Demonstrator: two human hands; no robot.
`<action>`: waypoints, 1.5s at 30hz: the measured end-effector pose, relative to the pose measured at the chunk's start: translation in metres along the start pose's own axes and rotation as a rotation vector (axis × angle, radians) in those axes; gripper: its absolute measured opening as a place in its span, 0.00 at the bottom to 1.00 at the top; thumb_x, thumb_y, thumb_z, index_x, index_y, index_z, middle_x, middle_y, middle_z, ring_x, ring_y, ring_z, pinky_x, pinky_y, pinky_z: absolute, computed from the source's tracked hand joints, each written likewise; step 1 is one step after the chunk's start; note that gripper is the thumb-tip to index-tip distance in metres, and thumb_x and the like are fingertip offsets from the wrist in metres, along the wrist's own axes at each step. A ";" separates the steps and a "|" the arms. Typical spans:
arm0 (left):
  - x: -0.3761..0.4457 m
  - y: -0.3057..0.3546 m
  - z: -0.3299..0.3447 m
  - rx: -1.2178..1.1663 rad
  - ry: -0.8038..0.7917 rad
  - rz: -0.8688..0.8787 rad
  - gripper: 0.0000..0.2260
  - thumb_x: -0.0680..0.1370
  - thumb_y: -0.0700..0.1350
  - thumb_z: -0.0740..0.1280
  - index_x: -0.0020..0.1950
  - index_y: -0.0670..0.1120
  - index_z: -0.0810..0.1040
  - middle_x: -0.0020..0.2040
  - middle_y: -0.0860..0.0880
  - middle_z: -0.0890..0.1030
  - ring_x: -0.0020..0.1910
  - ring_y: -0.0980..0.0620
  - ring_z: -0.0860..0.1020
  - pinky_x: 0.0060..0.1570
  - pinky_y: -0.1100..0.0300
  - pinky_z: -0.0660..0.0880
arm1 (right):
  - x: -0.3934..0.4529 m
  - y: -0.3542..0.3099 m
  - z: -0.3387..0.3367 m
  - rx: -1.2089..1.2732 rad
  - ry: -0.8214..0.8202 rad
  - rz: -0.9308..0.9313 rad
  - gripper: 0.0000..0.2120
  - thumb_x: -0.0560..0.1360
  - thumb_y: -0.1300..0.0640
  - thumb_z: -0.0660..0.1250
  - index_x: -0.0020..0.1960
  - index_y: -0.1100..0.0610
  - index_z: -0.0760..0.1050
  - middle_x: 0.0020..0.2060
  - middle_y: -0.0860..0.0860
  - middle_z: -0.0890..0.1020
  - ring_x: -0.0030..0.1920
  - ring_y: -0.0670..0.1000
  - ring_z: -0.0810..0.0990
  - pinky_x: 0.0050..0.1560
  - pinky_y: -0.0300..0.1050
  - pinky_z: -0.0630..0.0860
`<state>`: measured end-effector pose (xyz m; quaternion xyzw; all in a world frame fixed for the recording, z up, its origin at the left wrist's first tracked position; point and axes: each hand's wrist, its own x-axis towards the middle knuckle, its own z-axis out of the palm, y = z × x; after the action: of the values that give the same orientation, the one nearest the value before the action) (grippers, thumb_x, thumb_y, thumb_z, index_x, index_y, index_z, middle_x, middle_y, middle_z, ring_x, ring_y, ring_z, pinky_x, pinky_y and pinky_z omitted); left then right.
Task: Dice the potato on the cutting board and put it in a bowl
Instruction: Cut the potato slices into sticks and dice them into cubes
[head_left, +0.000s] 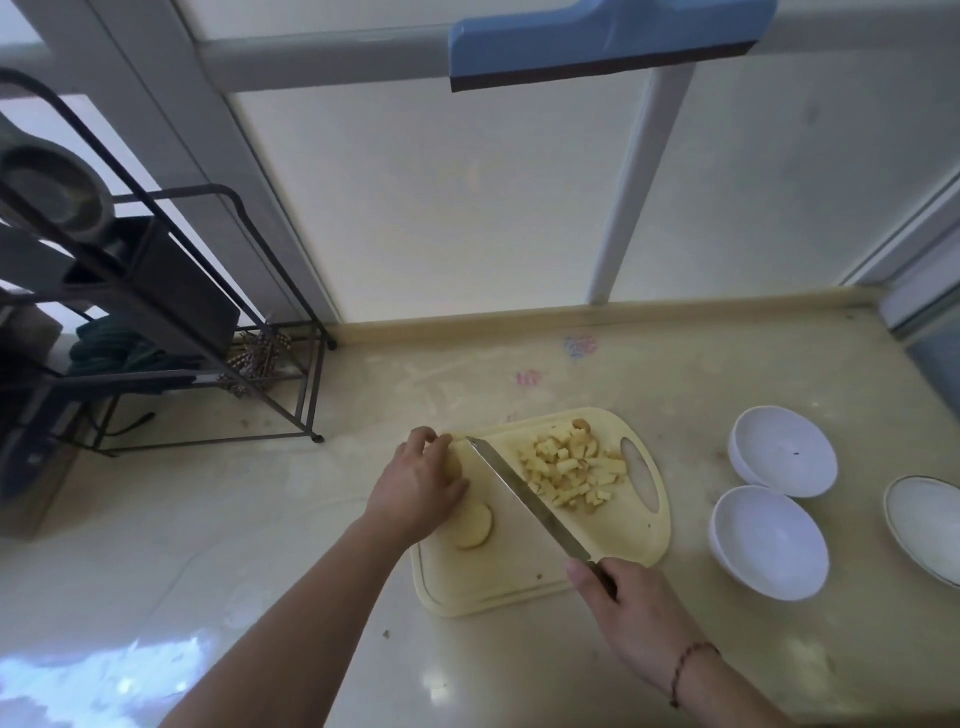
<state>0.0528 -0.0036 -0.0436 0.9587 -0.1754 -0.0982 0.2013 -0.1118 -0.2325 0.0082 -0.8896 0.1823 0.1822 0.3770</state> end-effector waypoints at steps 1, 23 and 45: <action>-0.005 -0.003 0.000 0.028 0.059 0.107 0.24 0.75 0.55 0.66 0.67 0.44 0.76 0.63 0.45 0.74 0.54 0.41 0.77 0.53 0.48 0.78 | 0.000 -0.001 0.001 0.002 0.003 0.000 0.26 0.76 0.34 0.56 0.30 0.53 0.63 0.22 0.47 0.67 0.23 0.45 0.67 0.30 0.39 0.65; -0.046 -0.018 0.023 -0.086 -0.123 0.490 0.20 0.77 0.46 0.62 0.69 0.44 0.75 0.66 0.43 0.75 0.63 0.42 0.74 0.65 0.51 0.71 | 0.009 0.008 -0.008 0.626 -0.379 0.334 0.26 0.76 0.34 0.55 0.39 0.57 0.67 0.23 0.51 0.65 0.20 0.48 0.59 0.22 0.36 0.58; -0.067 0.040 0.079 -0.146 0.260 0.161 0.24 0.75 0.61 0.68 0.65 0.47 0.75 0.60 0.49 0.75 0.57 0.48 0.73 0.54 0.54 0.73 | -0.002 0.012 0.018 0.187 -0.100 0.064 0.25 0.77 0.37 0.55 0.30 0.55 0.65 0.19 0.47 0.69 0.21 0.43 0.64 0.30 0.41 0.64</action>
<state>-0.0415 -0.0407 -0.0897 0.9289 -0.2164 0.0307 0.2988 -0.1225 -0.2268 -0.0104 -0.8341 0.2077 0.2206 0.4609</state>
